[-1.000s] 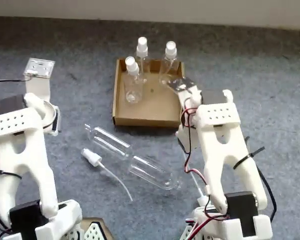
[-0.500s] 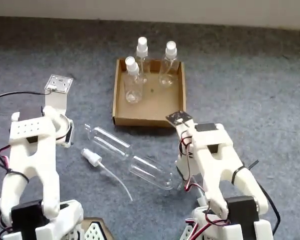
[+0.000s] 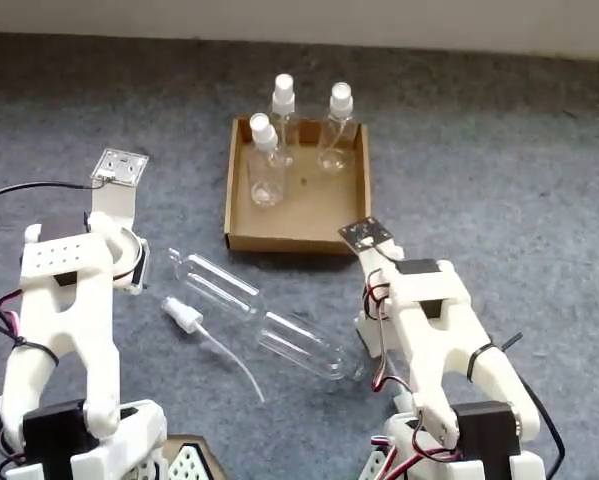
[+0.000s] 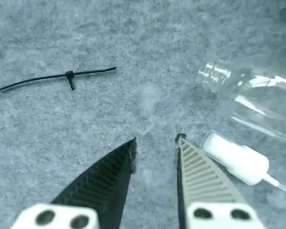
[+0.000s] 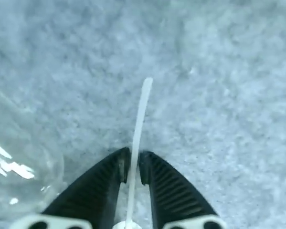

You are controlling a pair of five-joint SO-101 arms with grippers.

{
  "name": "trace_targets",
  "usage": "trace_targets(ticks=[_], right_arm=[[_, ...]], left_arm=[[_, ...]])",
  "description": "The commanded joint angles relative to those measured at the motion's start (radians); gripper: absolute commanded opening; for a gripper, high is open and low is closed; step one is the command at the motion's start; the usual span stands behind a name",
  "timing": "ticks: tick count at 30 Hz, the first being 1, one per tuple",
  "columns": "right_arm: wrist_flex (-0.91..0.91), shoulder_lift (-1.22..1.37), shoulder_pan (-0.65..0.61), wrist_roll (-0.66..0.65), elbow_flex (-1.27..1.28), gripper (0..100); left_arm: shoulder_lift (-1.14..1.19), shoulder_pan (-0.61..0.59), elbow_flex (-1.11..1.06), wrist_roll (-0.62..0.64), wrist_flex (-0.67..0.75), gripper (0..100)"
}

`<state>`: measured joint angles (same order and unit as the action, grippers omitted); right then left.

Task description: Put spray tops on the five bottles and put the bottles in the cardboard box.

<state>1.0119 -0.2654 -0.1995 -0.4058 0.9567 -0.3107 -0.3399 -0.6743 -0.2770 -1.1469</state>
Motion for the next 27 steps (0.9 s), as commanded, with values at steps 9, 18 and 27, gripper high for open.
trace_targets(ticks=[9,18,27], right_arm=[[0.239,-0.015,0.067,-0.002,-0.254,0.5],[0.311,-0.008,0.128,-0.044,-0.378,1.2],[0.475,-0.004,0.087,-0.273,-0.237,24.1]], left_arm=[[-0.007,0.013,0.007,0.000,0.011,13],[-0.007,0.013,0.005,-0.002,0.012,13],[-0.007,0.018,0.004,-0.002,0.012,13]])
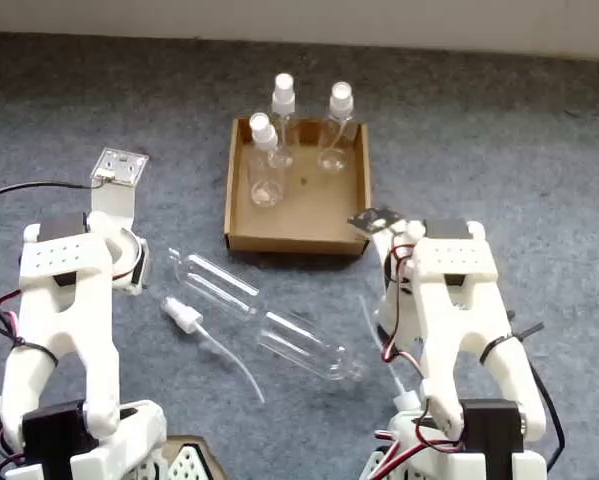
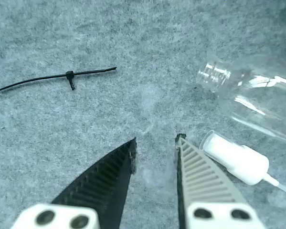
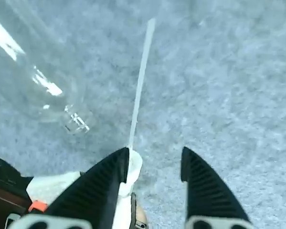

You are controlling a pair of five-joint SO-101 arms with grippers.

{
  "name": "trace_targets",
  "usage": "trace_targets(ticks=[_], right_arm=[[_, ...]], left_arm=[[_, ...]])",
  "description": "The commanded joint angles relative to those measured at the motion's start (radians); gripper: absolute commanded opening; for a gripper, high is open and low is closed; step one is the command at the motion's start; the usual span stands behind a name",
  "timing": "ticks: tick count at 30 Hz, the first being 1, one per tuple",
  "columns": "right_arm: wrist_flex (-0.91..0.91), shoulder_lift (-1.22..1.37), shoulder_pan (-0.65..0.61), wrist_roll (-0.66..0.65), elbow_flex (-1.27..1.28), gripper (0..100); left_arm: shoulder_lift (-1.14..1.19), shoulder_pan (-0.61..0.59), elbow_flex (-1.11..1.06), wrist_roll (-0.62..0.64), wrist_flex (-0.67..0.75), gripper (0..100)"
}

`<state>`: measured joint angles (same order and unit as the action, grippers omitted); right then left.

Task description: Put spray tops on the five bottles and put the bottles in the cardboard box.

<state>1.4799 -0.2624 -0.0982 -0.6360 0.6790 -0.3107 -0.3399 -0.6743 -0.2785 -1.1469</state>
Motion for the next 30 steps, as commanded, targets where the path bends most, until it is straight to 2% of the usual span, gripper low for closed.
trace_targets(ticks=[1,4,11,13,17,20,24,30], right_arm=[[0.004,-0.007,-0.015,-0.060,0.077,25.1],[-0.022,-0.007,-0.036,-0.100,0.179,25.2],[-0.208,-0.007,-0.081,-0.097,0.375,24.7],[-0.243,-0.005,-0.081,-0.097,0.406,19.7],[-0.272,-0.005,-0.079,-0.097,0.420,0.6],[-0.271,-0.007,-0.044,-0.097,0.418,0.4],[-0.246,-0.008,0.045,-0.098,0.263,0.3],[-0.091,-0.008,0.142,-0.098,-0.039,0.3]], left_arm=[[-0.007,0.018,0.004,0.000,0.012,13],[-0.007,0.019,0.008,0.000,0.014,13],[-0.007,0.018,0.002,0.000,0.032,13],[-0.007,0.016,0.002,0.000,0.032,13],[-0.007,0.015,0.002,0.000,0.031,13],[-0.007,0.013,0.002,0.000,0.029,13],[-0.007,0.013,0.001,0.000,0.028,13],[-0.007,0.013,0.001,0.000,0.028,13]])
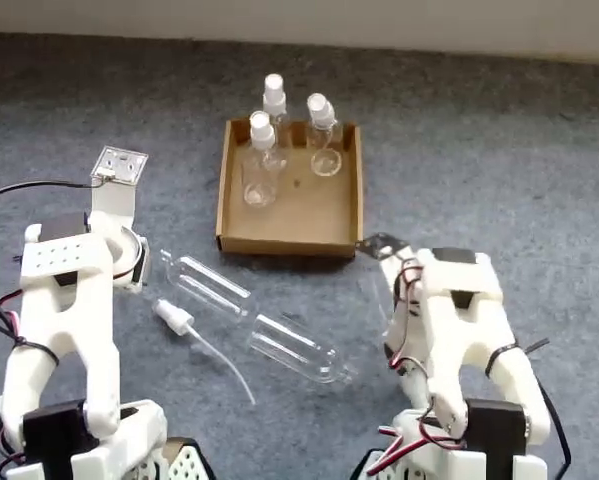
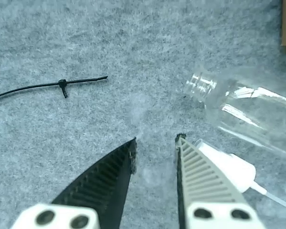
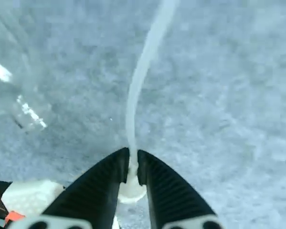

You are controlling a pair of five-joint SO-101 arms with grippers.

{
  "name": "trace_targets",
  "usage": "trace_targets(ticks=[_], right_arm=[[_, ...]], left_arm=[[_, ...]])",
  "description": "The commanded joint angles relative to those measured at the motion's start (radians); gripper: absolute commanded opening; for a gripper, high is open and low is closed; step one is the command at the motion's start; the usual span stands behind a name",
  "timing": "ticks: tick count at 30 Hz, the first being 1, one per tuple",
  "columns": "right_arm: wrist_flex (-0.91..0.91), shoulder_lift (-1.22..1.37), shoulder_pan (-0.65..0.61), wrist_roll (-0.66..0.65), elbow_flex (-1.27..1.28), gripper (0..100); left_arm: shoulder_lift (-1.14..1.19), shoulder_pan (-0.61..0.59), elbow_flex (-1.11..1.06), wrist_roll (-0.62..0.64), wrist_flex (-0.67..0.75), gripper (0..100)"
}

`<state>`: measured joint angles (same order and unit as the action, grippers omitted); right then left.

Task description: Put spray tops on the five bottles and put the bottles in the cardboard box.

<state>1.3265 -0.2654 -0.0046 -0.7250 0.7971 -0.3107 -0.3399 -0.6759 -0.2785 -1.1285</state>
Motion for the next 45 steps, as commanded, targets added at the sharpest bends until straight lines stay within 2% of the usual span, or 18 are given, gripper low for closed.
trace_targets(ticks=[1,8,10,17,23,29,34,39,45], right_arm=[[0.077,-0.005,0.064,-0.009,-0.193,0.3],[0.087,-0.004,0.143,-0.006,-0.338,0.3],[0.085,-0.004,0.145,0.040,-0.348,0.4],[0.091,-0.015,0.053,0.189,-0.432,0.4],[0.148,-0.015,-0.091,0.344,-0.661,0.4],[0.171,-0.005,-0.280,0.474,-0.843,0.4],[0.157,-0.004,-0.449,0.528,-0.908,0.4],[0.008,-0.002,-0.656,0.603,-0.909,0.4],[-0.266,0.087,-0.889,0.661,-0.809,0.4]], left_arm=[[-0.007,0.013,0.002,0.000,0.009,13],[-0.007,0.013,0.002,0.000,0.012,13],[-0.007,0.016,0.002,0.000,0.014,13],[-0.007,-0.001,0.035,0.002,0.009,13],[-0.007,-0.110,0.137,0.002,0.009,13],[-0.007,-0.275,0.263,-0.005,0.008,13],[-0.007,-0.440,0.394,-0.006,0.015,13],[0.001,-0.564,0.516,-0.009,0.015,13],[0.001,-0.610,0.519,-0.150,0.015,13]])
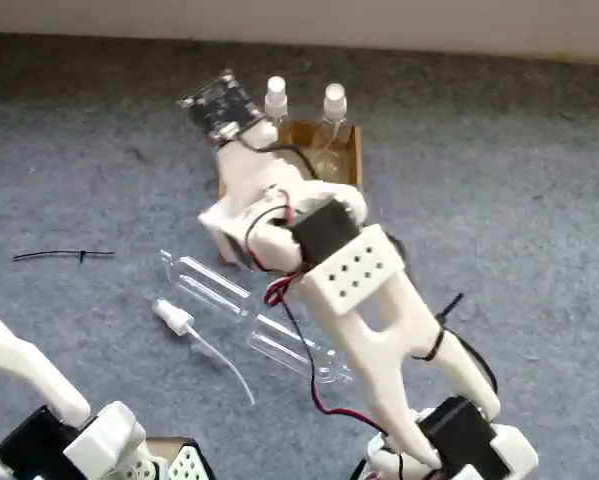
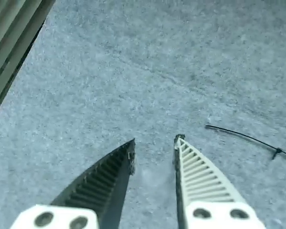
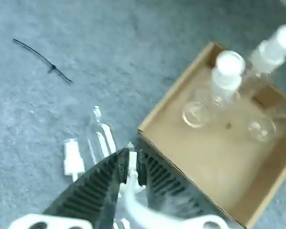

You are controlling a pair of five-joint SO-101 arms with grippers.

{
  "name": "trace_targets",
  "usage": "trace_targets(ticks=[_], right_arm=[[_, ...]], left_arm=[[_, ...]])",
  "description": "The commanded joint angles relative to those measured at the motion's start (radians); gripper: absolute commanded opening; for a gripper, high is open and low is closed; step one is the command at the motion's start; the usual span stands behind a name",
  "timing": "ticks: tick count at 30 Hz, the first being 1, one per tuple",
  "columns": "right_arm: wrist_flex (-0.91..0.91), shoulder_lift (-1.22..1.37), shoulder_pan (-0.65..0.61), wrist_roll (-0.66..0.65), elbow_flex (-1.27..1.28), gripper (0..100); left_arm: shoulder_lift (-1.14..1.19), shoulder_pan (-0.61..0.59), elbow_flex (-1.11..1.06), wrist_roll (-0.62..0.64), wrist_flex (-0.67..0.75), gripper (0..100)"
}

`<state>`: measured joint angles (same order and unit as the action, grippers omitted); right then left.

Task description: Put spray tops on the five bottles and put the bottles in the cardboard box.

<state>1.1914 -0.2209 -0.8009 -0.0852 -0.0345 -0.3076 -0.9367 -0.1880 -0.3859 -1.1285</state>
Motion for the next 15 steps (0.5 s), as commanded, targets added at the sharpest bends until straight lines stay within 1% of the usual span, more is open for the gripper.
trace_targets(ticks=[1,5,7,8,15], right_arm=[[-0.182,0.074,-0.122,0.021,0.039,0.4],[-0.337,0.222,-0.193,0.021,0.079,1.1],[-0.355,0.285,-0.196,0.021,0.076,1.8],[-0.354,0.312,-0.194,0.023,0.073,3.9],[-0.334,0.357,-0.211,0.018,0.074,30.0]], left_arm=[[-0.002,-0.015,0.018,-0.048,0.015,13],[-0.002,-0.015,-0.019,-0.048,0.017,13],[-0.002,-0.015,-0.030,-0.048,0.017,13],[-0.002,-0.015,-0.035,-0.048,0.017,13],[-0.002,-0.012,-0.039,-0.048,0.017,13]])
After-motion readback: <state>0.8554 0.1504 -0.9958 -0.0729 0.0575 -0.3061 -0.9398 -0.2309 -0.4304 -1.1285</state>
